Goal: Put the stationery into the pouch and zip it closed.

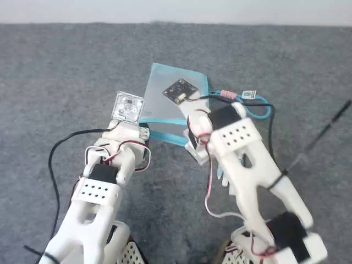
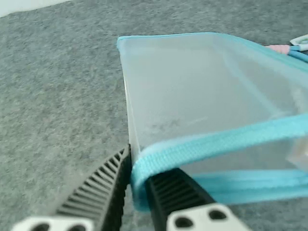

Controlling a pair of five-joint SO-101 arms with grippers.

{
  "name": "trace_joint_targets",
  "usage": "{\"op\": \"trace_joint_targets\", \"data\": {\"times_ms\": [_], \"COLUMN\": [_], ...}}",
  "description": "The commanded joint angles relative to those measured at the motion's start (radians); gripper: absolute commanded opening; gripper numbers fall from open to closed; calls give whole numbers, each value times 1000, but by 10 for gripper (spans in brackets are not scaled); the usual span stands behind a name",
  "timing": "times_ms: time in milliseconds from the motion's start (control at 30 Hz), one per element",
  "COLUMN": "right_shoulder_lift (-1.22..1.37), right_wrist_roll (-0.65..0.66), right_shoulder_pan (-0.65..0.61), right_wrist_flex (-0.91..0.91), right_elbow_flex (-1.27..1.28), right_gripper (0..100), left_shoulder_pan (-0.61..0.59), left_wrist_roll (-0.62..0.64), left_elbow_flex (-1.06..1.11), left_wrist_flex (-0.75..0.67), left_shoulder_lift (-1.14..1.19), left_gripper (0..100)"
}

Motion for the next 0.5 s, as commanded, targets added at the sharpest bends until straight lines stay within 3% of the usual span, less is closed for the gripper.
{"op": "trace_joint_targets", "data": {"times_ms": [0,467], "right_shoulder_lift": [61,441], "right_wrist_roll": [5,-210], "right_shoulder_pan": [-7,108], "right_wrist_flex": [12,58], "right_elbow_flex": [-138,-608], "right_gripper": [7,9], "left_shoulder_pan": [58,107], "left_wrist_roll": [17,9], "left_elbow_flex": [-21,-19], "left_wrist_flex": [-28,3], "left_shoulder_lift": [-2,-6], "left_gripper": [11,11]}}
